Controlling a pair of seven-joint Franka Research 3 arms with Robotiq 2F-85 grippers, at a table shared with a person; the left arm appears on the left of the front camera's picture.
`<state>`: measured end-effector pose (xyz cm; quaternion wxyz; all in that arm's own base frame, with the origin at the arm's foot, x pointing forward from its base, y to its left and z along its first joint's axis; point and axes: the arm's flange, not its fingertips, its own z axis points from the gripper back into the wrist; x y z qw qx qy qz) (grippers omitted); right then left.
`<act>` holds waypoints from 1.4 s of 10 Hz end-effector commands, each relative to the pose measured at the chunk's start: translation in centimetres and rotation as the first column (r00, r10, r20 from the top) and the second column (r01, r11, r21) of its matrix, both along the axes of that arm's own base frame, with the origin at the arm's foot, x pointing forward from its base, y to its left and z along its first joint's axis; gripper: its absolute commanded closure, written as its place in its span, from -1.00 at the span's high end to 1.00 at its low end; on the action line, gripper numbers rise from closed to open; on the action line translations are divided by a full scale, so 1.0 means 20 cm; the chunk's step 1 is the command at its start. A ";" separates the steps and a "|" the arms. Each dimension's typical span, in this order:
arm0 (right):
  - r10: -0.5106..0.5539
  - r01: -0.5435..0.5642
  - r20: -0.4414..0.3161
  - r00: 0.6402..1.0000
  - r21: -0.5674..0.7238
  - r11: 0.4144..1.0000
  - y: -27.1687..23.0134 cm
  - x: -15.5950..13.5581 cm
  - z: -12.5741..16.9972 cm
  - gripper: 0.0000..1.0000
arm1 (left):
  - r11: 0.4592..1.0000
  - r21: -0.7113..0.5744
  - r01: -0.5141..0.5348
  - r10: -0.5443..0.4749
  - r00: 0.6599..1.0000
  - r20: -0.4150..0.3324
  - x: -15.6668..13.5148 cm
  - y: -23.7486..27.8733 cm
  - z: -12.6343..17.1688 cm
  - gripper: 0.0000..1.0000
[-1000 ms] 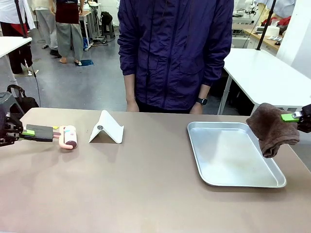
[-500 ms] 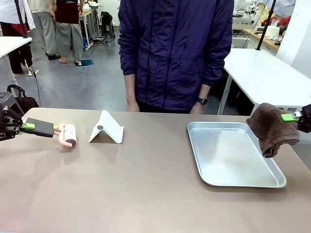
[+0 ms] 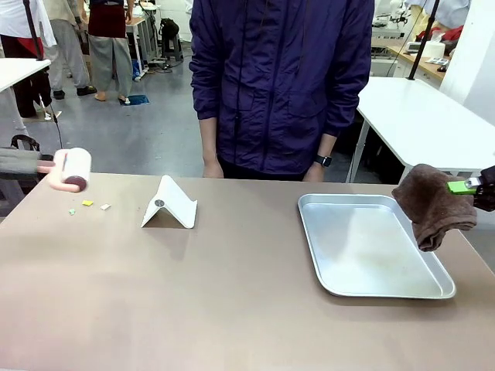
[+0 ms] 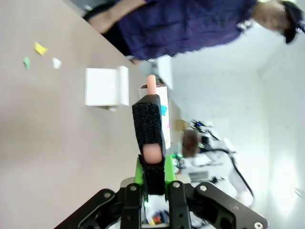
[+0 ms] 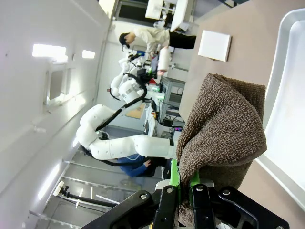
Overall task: Clean the surface of the table.
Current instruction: Clean the area not pointed to by the person.
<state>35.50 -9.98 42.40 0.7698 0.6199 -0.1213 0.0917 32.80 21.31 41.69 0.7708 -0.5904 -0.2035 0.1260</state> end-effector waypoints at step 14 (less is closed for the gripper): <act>-0.005 0.005 0.010 1.000 0.014 1.000 -0.01 0.01 0.03 -0.84 | 0.973 -0.197 -0.118 0.132 0.989 0.060 -0.81 0.81 -0.21 -0.64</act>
